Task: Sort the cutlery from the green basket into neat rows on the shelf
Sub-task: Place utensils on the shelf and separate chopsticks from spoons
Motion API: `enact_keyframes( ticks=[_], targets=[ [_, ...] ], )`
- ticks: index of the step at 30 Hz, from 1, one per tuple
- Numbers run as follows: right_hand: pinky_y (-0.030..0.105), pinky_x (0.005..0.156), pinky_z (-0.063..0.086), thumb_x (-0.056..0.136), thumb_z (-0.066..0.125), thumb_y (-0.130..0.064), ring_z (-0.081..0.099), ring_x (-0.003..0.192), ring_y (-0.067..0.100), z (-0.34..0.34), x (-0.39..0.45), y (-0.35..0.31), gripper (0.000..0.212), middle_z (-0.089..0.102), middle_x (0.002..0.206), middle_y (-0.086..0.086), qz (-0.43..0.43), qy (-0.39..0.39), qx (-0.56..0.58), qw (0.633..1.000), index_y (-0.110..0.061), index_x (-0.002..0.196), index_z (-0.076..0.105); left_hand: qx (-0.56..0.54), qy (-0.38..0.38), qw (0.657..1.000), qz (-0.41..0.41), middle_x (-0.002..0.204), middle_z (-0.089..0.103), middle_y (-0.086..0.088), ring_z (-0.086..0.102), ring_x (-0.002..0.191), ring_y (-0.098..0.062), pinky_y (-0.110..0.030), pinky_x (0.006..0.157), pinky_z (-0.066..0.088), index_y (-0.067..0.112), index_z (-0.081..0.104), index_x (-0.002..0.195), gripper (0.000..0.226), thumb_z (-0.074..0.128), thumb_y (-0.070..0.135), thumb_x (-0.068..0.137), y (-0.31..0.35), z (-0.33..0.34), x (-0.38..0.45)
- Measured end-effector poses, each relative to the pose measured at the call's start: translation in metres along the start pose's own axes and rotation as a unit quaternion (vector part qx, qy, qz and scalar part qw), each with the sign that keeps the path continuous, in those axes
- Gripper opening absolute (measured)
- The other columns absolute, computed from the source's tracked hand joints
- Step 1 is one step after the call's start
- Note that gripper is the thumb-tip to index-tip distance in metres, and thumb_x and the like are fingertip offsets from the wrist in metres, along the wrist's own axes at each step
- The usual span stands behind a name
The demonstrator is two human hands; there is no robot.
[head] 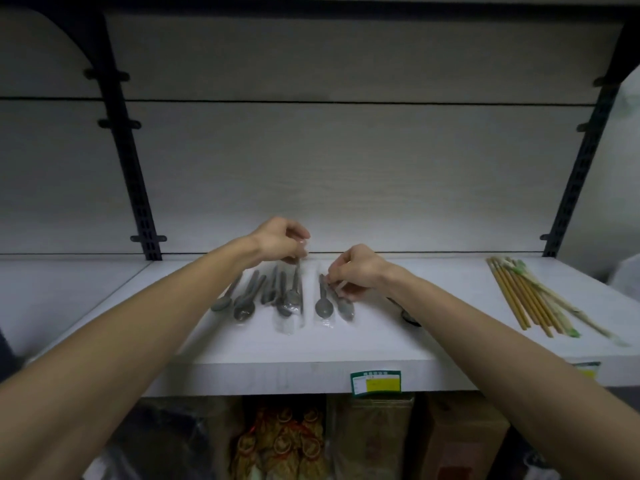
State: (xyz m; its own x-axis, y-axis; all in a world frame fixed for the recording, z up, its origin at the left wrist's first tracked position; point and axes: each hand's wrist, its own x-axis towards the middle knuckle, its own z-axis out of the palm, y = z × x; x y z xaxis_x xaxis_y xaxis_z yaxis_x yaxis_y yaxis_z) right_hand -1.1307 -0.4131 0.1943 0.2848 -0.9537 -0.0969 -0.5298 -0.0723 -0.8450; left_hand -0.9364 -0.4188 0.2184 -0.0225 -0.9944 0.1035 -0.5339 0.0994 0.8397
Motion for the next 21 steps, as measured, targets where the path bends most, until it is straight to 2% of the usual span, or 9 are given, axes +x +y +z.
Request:
enact_keyframes(
  ticks=[2,5,10,12,14,16,18,19,21],
  targets=[
    [0.026,0.045,0.051,0.087,0.072,0.001,0.055,0.043,0.020,-0.001,-0.001,-0.001,0.011,0.061,0.078,0.021,0.006,0.005,0.010,1.000,-0.003,0.088,0.062,-0.048,0.024,0.999,-0.006,0.096,0.061,-0.008,0.063,0.076,-0.017,-0.023,0.059,0.061,0.003,0.065,0.113,0.032,0.066,-0.015,0.086,-0.002,-0.006,-0.002],
    [0.026,0.044,0.049,0.085,0.071,0.006,0.053,0.047,0.022,0.000,-0.001,-0.003,0.020,0.056,0.079,0.019,0.008,0.004,0.033,0.999,-0.006,0.090,0.056,-0.098,0.064,0.993,-0.012,0.088,0.063,-0.006,0.064,0.074,-0.016,-0.031,0.074,0.061,0.003,0.065,0.111,0.034,0.062,-0.019,0.085,-0.004,-0.014,-0.002],
    [0.028,0.052,0.056,0.084,0.072,0.002,0.064,0.055,0.025,0.002,0.001,-0.012,0.010,0.067,0.079,0.020,0.024,0.014,0.093,0.995,0.002,0.093,0.066,-0.149,0.131,0.980,-0.012,0.102,0.061,-0.011,0.063,0.084,-0.020,-0.021,0.066,0.059,0.003,0.065,0.113,0.036,0.054,-0.019,0.088,0.000,-0.031,-0.005],
    [0.028,0.054,0.059,0.085,0.071,0.003,0.068,0.059,0.024,0.003,0.003,-0.015,0.017,0.069,0.086,0.019,0.033,0.021,0.134,0.990,0.006,0.101,0.065,-0.177,0.172,0.969,-0.020,0.100,0.064,-0.011,0.063,0.086,-0.021,-0.019,0.065,0.059,0.004,0.067,0.110,0.038,0.051,-0.021,0.087,-0.001,-0.040,-0.007],
    [0.027,0.052,0.059,0.086,0.070,0.002,0.070,0.062,0.023,0.004,0.004,-0.016,0.022,0.071,0.096,0.018,0.042,0.022,0.160,0.986,0.006,0.107,0.065,-0.215,0.224,0.950,-0.033,0.090,0.066,-0.009,0.064,0.078,-0.017,-0.021,0.066,0.059,0.003,0.068,0.105,0.037,0.050,-0.022,0.086,-0.004,-0.049,-0.010],
    [0.028,0.058,0.061,0.086,0.070,0.001,0.070,0.066,0.024,0.005,0.006,-0.016,0.017,0.073,0.104,0.019,0.036,0.014,0.170,0.985,0.004,0.102,0.067,-0.246,0.269,0.930,-0.057,0.086,0.066,-0.008,0.064,0.075,-0.016,-0.029,0.076,0.060,0.004,0.069,0.093,0.032,0.051,-0.022,0.084,-0.012,-0.057,-0.012],
    [0.028,0.061,0.059,0.085,0.072,-0.001,0.068,0.070,0.025,0.007,0.008,-0.015,0.011,0.074,0.098,0.016,0.023,0.027,0.136,0.990,-0.001,0.095,0.068,-0.236,0.301,0.920,-0.083,0.092,0.070,-0.011,0.070,0.084,-0.024,-0.037,0.084,0.061,0.010,0.069,0.081,0.032,0.058,-0.020,0.079,-0.027,-0.065,-0.016],
    [0.027,0.060,0.055,0.084,0.073,-0.004,0.065,0.068,0.023,0.009,0.008,-0.013,0.007,0.072,0.086,0.011,0.008,0.044,0.088,0.995,-0.005,0.088,0.068,-0.211,0.309,0.923,-0.088,0.093,0.072,-0.011,0.072,0.091,-0.027,-0.039,0.086,0.061,0.014,0.069,0.079,0.033,0.063,-0.018,0.074,-0.034,-0.067,-0.019],
    [0.032,0.059,0.053,0.079,0.075,-0.013,0.058,0.061,0.022,0.013,0.010,-0.010,0.015,0.060,0.065,0.003,-0.014,0.090,-0.061,0.994,-0.012,0.072,0.062,-0.113,0.300,0.943,-0.086,0.089,0.074,-0.006,0.073,0.093,-0.025,-0.038,0.088,0.060,0.019,0.069,0.085,0.036,0.075,-0.011,0.065,-0.046,-0.070,-0.030]
  ],
)
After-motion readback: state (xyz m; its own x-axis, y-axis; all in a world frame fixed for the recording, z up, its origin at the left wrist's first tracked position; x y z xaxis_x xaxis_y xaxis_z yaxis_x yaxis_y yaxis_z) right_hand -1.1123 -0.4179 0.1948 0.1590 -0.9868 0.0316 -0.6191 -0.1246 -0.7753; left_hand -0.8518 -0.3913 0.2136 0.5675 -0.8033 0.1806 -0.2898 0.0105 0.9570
